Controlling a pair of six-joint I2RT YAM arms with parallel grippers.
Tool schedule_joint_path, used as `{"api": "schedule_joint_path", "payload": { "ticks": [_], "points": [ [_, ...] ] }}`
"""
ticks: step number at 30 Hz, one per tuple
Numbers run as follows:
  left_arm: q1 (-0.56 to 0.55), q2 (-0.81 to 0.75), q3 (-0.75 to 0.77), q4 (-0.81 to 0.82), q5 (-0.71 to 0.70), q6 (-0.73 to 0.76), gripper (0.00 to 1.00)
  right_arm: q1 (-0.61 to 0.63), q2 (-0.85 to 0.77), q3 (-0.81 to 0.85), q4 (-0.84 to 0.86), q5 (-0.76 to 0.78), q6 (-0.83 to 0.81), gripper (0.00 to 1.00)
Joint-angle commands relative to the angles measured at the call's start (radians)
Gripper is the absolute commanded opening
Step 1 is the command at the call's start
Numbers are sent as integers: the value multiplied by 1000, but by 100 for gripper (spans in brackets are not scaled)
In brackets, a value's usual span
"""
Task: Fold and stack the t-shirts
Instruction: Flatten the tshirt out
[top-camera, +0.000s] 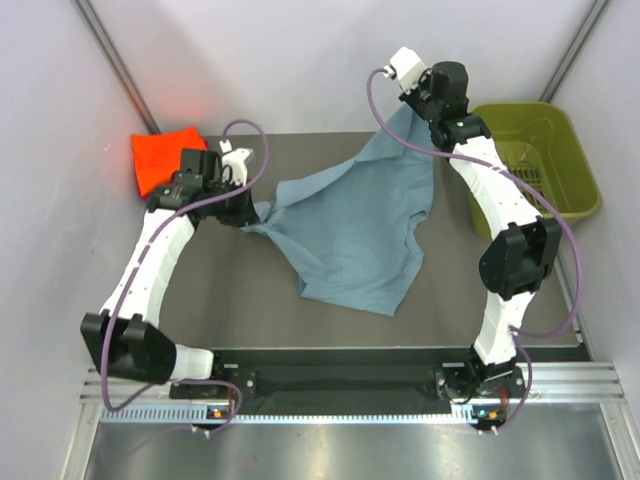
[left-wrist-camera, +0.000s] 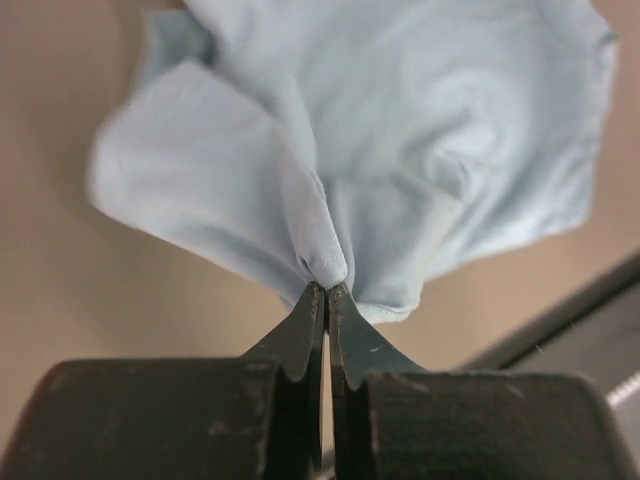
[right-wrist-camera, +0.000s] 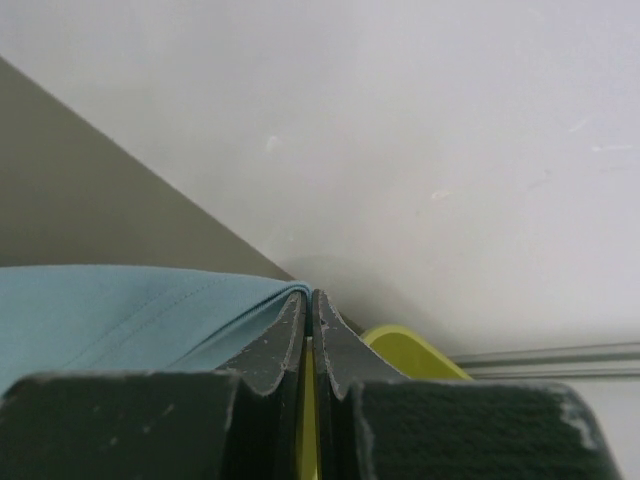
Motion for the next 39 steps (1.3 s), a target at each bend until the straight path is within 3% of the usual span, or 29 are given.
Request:
{"api": "schedule_joint_path", "payload": {
  "ticks": [1,3,4,6,7,12,16,22,29,39],
  "points": [
    [4,-31,-69,-157,82,-23,0,-14,19,76,104,53,9,0],
    [4,-26,-103,-169,105,-39,0,-14,36,87,111,57,13,0],
    [4,-31,-135,-162,102,-39,6,-14,39,99,121,61,16,0],
    [4,-31,-149,-149,90,-74,28,-14,51,106,127,63,16,0],
    [4,-28,-143,-143,75,-76,51,-14,53,114,130,64,16,0],
    [4,53,-23,-50,-16,-58,65,-17,51,108,142,87,9,0],
    [5,197,93,27,-69,-52,65,-14,48,103,144,89,8,0],
    [8,455,236,13,-97,-56,62,-13,31,74,142,89,-1,0],
    [88,482,244,-40,-77,-81,58,-11,16,51,136,86,2,0],
    [218,495,139,-20,82,-173,56,0,22,42,133,81,3,0]
  ]
}}
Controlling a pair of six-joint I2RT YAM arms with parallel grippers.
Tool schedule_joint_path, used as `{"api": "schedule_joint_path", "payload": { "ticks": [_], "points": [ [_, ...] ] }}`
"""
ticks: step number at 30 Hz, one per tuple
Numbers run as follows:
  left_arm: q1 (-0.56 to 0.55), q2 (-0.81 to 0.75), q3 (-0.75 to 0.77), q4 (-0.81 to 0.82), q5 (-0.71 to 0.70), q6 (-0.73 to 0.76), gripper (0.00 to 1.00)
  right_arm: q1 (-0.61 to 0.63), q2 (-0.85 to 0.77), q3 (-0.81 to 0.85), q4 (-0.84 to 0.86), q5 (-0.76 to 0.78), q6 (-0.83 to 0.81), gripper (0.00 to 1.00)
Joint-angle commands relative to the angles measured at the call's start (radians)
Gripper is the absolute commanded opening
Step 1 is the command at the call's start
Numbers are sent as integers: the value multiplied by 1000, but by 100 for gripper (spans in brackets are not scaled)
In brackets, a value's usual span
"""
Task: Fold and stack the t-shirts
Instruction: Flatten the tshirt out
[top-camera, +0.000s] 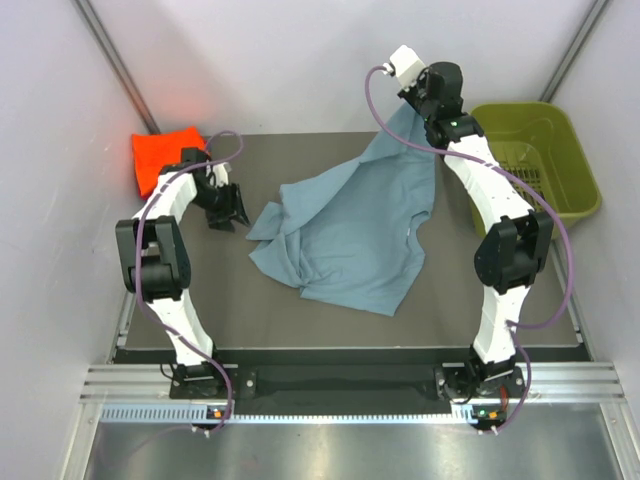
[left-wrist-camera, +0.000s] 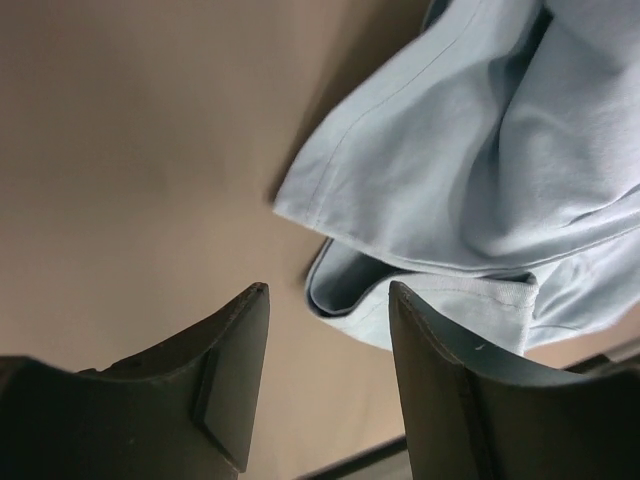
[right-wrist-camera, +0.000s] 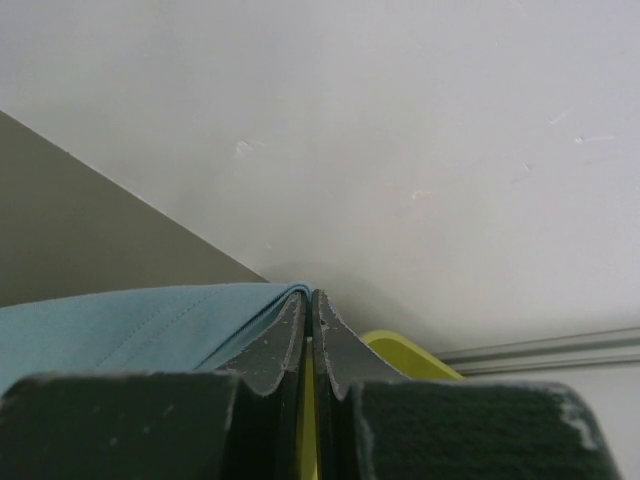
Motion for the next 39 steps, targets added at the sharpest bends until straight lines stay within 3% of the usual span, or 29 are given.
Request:
{"api": "schedule_joint_path", "payload": {
  "ticks": [1,28,31,39],
  "points": [
    [10,-20,-32,-1,90,-45,56,2,-43,9,51,12,3,0],
    [59,186,34,58,138,-68,52,6,-54,-18,51,18,-4,0],
    [58,193,42,62,146,-68,43,8,-51,-17,54,20,-4,0],
    [52,218,67,70,163,-65,32,6,-41,-18,57,23,-4,0]
  ]
}}
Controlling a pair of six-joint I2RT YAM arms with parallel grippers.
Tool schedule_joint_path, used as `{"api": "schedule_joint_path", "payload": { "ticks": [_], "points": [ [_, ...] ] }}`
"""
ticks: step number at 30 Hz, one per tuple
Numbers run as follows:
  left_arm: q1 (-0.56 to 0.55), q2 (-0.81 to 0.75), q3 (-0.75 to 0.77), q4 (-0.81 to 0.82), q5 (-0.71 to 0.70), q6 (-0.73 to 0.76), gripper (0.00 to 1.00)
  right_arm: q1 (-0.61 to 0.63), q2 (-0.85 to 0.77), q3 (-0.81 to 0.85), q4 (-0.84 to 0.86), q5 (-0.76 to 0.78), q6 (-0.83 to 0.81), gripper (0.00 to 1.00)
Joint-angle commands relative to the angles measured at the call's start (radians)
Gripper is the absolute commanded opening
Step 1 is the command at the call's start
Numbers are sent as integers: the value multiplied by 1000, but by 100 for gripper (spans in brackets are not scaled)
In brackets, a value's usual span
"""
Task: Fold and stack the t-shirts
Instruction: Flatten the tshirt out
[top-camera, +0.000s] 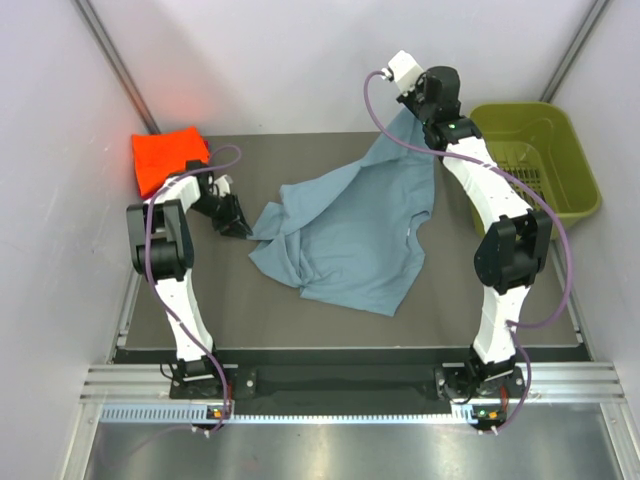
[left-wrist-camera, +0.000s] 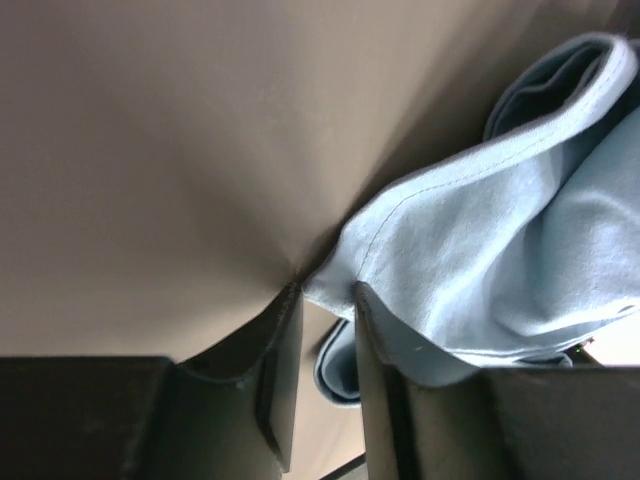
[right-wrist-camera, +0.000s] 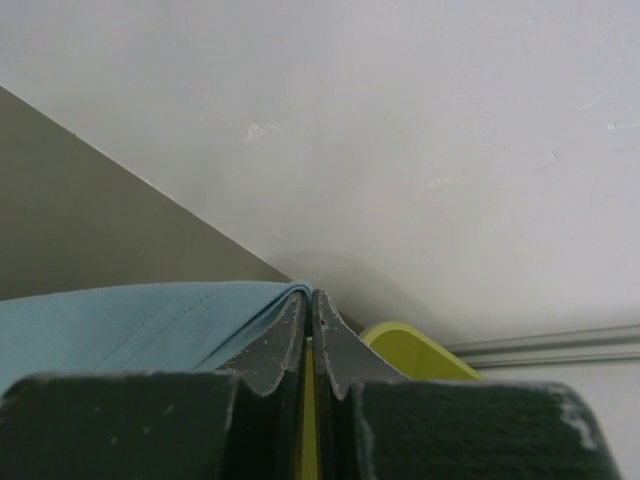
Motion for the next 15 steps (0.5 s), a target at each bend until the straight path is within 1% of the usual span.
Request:
{"api": "schedule_joint_path", "payload": {
  "ticks": [1,6,7,10,11,15],
  "points": [
    [-8,13,43,22,36,7,30,4,-41,15,57,20,-3,0],
    [-13,13,46,16,38,7,29,4,-40,13,60,23,-9,0],
    [-14,11,45,13,41,11,26,6,-40,13,61,24,-9,0],
    [-16,2,36,13,46,16,5,6,-37,13,64,26,-11,0],
    [-17,-1,37,12,44,16,0,7,-37,13,64,26,-11,0],
    [-19,-21,54,2,65,33,0,6,-37,13,66,29,-11,0]
  ]
}}
